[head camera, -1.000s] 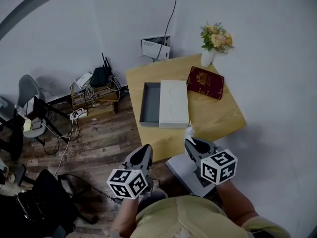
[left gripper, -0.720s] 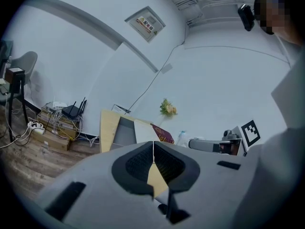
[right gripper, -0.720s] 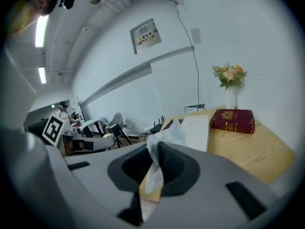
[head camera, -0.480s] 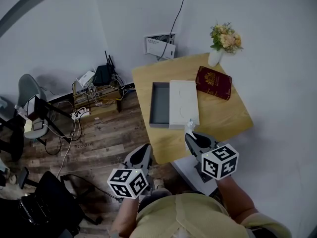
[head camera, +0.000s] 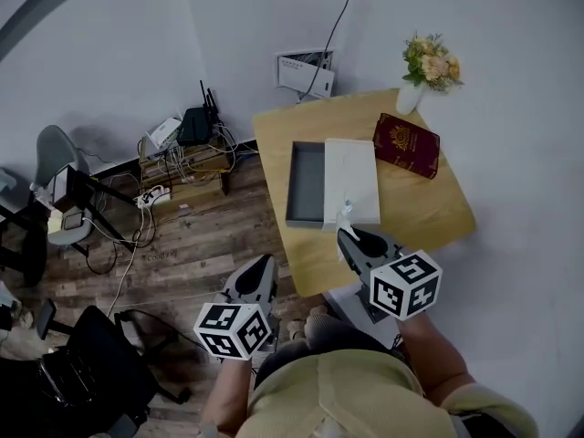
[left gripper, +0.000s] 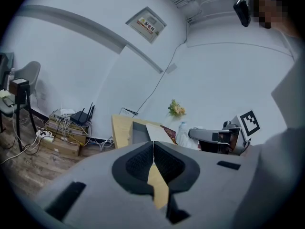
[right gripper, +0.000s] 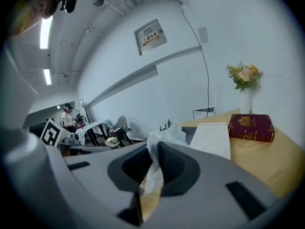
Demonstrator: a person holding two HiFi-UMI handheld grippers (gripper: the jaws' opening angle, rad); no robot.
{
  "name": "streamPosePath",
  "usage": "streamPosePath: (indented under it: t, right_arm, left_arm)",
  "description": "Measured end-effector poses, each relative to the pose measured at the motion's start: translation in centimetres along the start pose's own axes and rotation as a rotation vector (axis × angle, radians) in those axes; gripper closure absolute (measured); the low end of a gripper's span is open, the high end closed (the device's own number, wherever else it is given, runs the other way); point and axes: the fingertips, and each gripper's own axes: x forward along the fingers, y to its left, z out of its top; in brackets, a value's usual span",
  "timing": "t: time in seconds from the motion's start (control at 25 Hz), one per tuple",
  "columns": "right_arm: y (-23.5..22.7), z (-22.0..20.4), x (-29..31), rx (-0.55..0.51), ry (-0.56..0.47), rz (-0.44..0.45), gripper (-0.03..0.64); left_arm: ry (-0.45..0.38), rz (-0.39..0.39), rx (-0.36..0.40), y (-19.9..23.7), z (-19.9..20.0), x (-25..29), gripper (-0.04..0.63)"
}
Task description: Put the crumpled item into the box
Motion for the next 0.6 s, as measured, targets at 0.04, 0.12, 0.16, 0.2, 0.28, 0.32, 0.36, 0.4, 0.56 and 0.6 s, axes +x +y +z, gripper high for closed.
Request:
streamPosePath:
  t: [0.04,0.12,0.16,0.2,0.28,0.32,0.36,0.4,0.56,0.6]
  right_arm:
    - [0.0,0.3,0.5,-0.002,-0.003,0.01,0.569]
    - [0.0,0.9,1.4,-0.006,-0.006,0.032,0.569]
    - [-0.1,1.3,1.9,-0.01,-0.008,0.044,0.569]
    - [-0.1,1.6,2.4,-0.014,-0.009,0.056,0.569]
    - [-0.1,2.1,3.4,-0.02,-0.007,0.078,0.569]
    - [0.0,2.3,3.8,-0.024,-0.003,0.09,0.569]
    - [0.0,2.5,4.2,-0.029,0.0,0.103,0.569]
    - [0.1,2.7,4.5,-0.034,0.001,0.117,0.569]
    - [-0.1,3.3,6.0,-0.047,0.008,0.158,0.569]
    - [-0.2,3.4,6.3,-0.049,0.011,0.165,0.569]
  left_arm:
    - [-0.002,0.007,-0.002,0.2,0.2,0.0,0.571]
    - [-0.008,0.025,-0.007,0.6,0.5,0.2,0.571]
    - [-0.012,0.033,-0.008,0.7,0.7,0.3,0.571]
    - [-0.016,0.043,-0.008,0.9,1.0,0.4,0.571]
    - [-0.025,0.06,-0.007,1.2,1.6,0.5,0.571]
    - [-0.031,0.065,-0.009,1.3,1.9,0.6,0.571]
    - [-0.037,0.069,-0.011,1.3,2.0,0.8,0.57]
    - [-0.04,0.073,-0.01,1.3,2.2,1.0,0.57]
    - [-0.051,0.084,-0.009,1.4,2.8,2.4,0.569]
    - [-0.052,0.085,-0.01,1.4,3.0,2.7,0.569]
